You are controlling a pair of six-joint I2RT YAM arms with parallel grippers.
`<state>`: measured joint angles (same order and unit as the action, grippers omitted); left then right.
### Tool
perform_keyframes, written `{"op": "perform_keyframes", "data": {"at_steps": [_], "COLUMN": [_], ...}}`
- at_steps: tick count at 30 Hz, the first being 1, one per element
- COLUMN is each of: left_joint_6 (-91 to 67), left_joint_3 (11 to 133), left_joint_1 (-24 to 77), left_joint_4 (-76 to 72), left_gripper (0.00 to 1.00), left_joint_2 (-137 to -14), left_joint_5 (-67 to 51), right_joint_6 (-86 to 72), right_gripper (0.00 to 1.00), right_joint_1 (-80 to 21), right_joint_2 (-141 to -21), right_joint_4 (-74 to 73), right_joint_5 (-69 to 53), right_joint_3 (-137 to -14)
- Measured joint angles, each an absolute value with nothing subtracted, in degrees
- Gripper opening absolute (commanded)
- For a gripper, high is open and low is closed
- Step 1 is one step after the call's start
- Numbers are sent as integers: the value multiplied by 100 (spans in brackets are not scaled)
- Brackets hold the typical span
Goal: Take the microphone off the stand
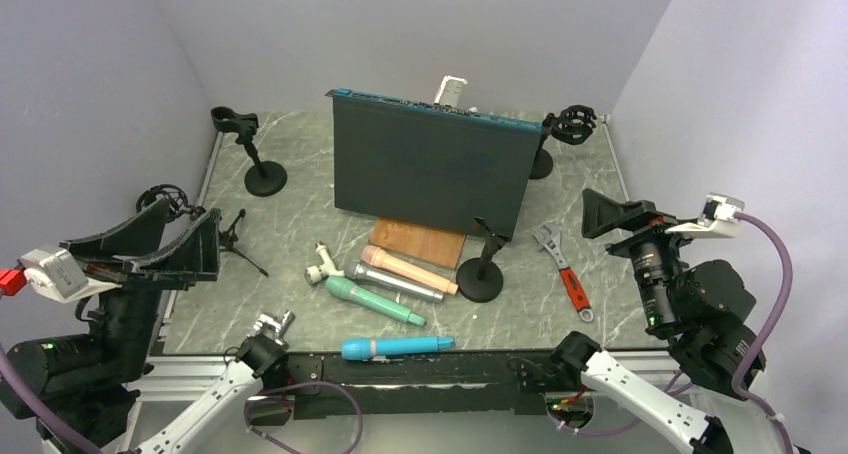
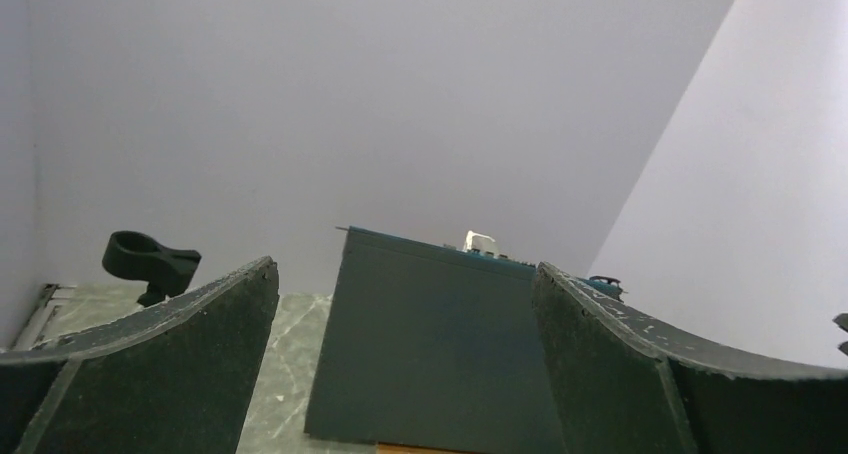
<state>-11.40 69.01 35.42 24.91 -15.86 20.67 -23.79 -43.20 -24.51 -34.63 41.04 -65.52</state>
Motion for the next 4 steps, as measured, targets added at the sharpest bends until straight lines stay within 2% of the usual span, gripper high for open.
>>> {"op": "perform_keyframes", "data": {"at_steps": [4], "left_joint_6": [-1070], "left_joint_3": [6829], "left_joint_1": [3542], "left_joint_4": [2521], "left_gripper": [100], "left_joint_2": [-1579], "left_joint_5": [2198], "right_joint_6": [-2416], "right_gripper": [100], "right_joint_1": [-4320], "right_joint_2": [-2338], "right_joint_4": [-3367], "right_joint_5": [4324], "right_joint_3": [-6479]}}
